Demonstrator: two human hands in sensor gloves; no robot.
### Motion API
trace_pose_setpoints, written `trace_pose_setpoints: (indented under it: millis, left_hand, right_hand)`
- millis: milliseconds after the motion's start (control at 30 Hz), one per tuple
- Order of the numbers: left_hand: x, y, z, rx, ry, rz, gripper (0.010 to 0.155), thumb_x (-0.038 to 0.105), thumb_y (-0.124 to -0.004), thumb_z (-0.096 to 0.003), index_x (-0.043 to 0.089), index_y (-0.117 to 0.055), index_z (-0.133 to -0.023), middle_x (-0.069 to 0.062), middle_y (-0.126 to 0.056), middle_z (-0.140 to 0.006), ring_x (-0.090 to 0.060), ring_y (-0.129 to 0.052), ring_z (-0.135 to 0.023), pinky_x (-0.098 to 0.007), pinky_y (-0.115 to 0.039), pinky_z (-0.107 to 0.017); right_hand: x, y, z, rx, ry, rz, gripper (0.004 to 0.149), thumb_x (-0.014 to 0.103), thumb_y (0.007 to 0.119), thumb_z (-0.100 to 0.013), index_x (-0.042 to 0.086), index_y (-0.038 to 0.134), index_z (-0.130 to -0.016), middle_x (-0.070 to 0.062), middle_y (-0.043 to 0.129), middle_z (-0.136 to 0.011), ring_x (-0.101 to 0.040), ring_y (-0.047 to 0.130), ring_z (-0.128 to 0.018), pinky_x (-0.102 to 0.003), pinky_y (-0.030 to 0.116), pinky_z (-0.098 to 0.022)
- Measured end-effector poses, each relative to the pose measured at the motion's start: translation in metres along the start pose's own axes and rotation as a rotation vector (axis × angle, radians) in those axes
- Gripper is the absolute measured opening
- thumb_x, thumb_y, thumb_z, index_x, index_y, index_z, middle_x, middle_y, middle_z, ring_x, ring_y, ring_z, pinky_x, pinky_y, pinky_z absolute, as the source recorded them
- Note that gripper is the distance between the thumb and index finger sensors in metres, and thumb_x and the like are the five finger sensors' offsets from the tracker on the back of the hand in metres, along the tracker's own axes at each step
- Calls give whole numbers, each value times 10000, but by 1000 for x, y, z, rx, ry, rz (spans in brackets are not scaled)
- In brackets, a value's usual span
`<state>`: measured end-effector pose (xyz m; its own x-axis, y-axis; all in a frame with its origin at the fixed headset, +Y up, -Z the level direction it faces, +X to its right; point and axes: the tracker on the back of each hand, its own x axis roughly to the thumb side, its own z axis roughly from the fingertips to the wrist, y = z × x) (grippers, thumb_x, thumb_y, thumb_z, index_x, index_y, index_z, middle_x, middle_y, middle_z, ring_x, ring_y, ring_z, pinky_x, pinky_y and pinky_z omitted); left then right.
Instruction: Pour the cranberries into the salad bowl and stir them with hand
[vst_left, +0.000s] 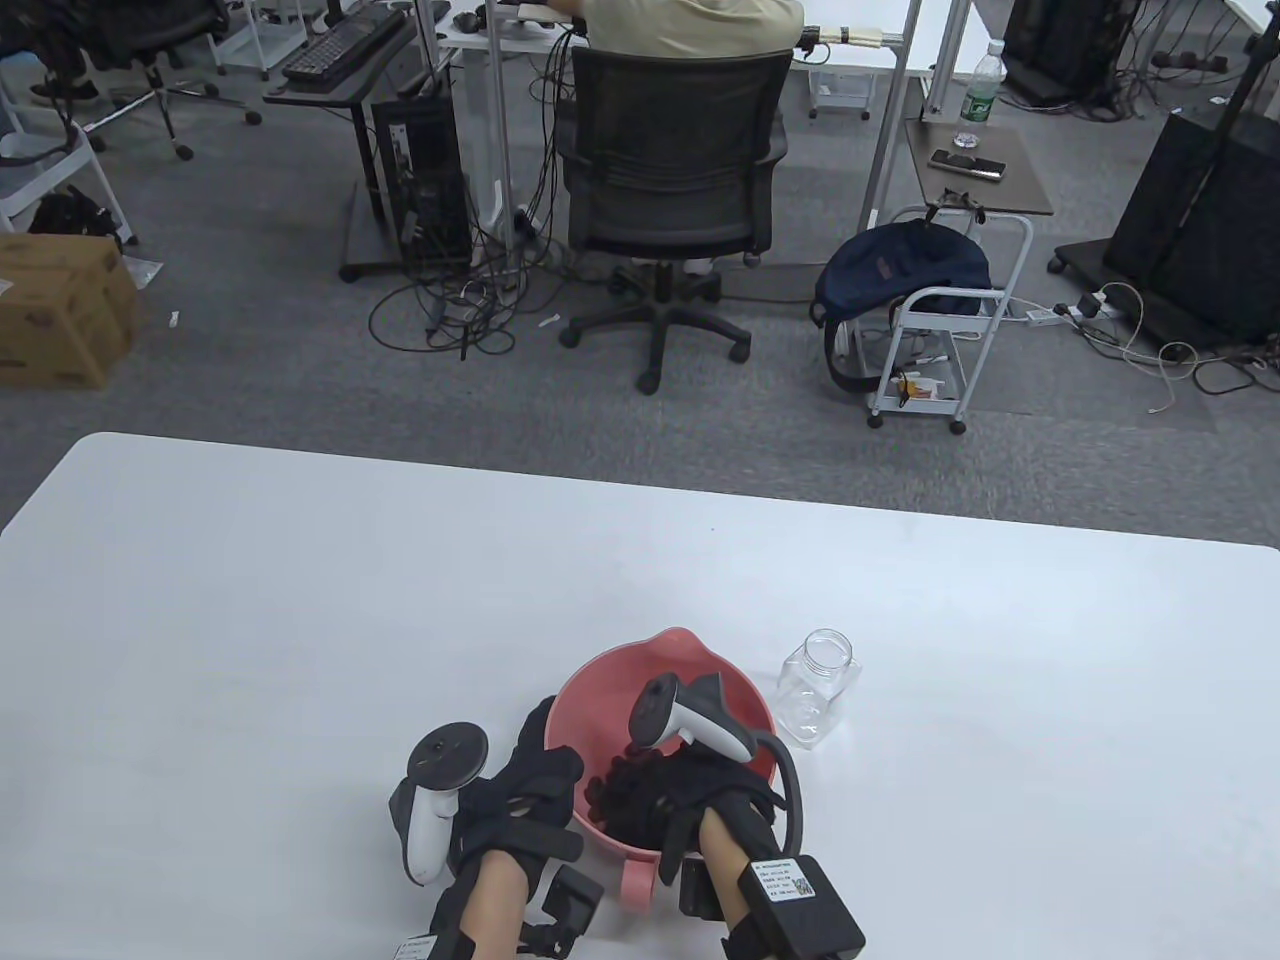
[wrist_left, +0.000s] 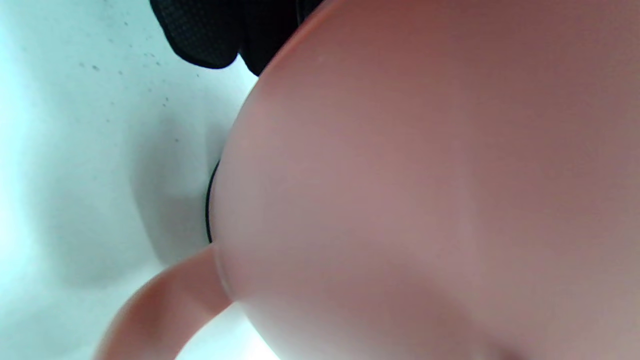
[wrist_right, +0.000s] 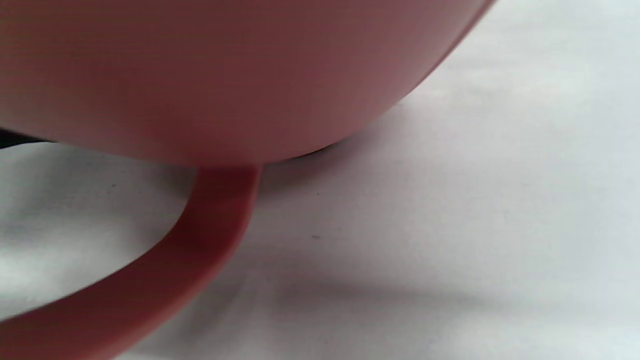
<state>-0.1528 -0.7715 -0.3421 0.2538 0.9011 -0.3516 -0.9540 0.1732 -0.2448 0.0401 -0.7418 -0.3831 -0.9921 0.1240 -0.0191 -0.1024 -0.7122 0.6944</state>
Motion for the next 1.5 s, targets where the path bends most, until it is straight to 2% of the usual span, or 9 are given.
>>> trace_pose_setpoints:
  millis: [167, 433, 733, 900, 1067, 1133, 1233, 1367, 1500]
  left_hand:
    - [0, 0, 0, -14, -6, 7, 692, 401, -611, -593, 401, -247, -1182, -59, -452, -1265, -402, -601, -1095, -550, -608, -777]
    - [0, 0, -1, -26, -8, 11, 696, 398, -610, -591, 400, -237, -1179, -62, -438, -1265, -407, -588, -1097, -551, -608, -776]
    - [0, 1, -1, -28, -11, 6, 696, 398, -613, -589, 400, -240, -1177, -63, -441, -1263, -407, -593, -1094, -548, -610, -776]
    - [0, 1, -2, -29, -13, 5, 697, 399, -614, -587, 401, -241, -1176, -64, -440, -1262, -408, -594, -1093, -549, -611, -775]
    - [-1, 1, -2, -28, -15, 7, 697, 401, -615, -586, 401, -243, -1176, -64, -443, -1261, -407, -594, -1093, -548, -611, -774]
    - [-1, 1, -2, -28, -15, 7, 697, 401, -614, -587, 400, -241, -1177, -62, -440, -1262, -408, -592, -1093, -547, -610, -776]
    - [-1, 1, -2, -26, -16, 11, 697, 402, -614, -587, 400, -243, -1177, -64, -441, -1262, -407, -593, -1093, -547, -609, -777]
    - [-2, 0, -2, -25, -20, 19, 696, 405, -614, -589, 400, -243, -1178, -67, -437, -1263, -410, -587, -1095, -548, -606, -778]
    - [-2, -1, -2, -26, -25, 27, 698, 409, -614, -589, 402, -243, -1180, -67, -434, -1265, -414, -583, -1096, -549, -605, -779]
  right_hand:
    - [0, 1, -2, -8, -19, -10, 613, 738, 801, -386, 733, 582, -958, 484, 766, -1073, 48, 740, -1077, -351, 770, -766]
    - [0, 0, -3, -16, -34, -31, 659, 758, 792, -375, 770, 498, -965, 505, 590, -1158, 69, 555, -1170, -392, 712, -813]
    - [-4, -1, -3, -13, -28, -68, 664, 768, 763, -414, 776, 417, -980, 346, 228, -1223, -62, 410, -1193, -429, 663, -819]
    - [-5, -1, -2, -19, -29, -93, 727, 786, 734, -434, 689, 336, -1034, 257, 148, -1218, -182, 476, -1167, -418, 692, -791]
    - [-7, -1, -3, -12, -16, -104, 796, 794, 703, -468, 559, 268, -1091, 226, 128, -1220, -311, 570, -1099, -392, 714, -757]
    - [-7, -1, -3, -12, -13, -104, 845, 787, 693, -489, 466, 231, -1119, 169, 149, -1230, -329, 656, -1047, -387, 744, -729]
    - [-9, -2, -3, -21, -15, -120, 891, 787, 678, -508, 370, 205, -1137, 48, 218, -1242, -286, 782, -970, -338, 817, -666]
    - [-9, -2, -3, -22, -2, -110, 961, 788, 664, -524, 218, 194, -1140, -90, 338, -1226, -242, 839, -917, -296, 844, -629]
    - [-10, -3, -2, -36, 31, -89, 942, 791, 666, -531, 153, 341, -1143, -161, 518, -1159, -158, 917, -816, -220, 880, -549]
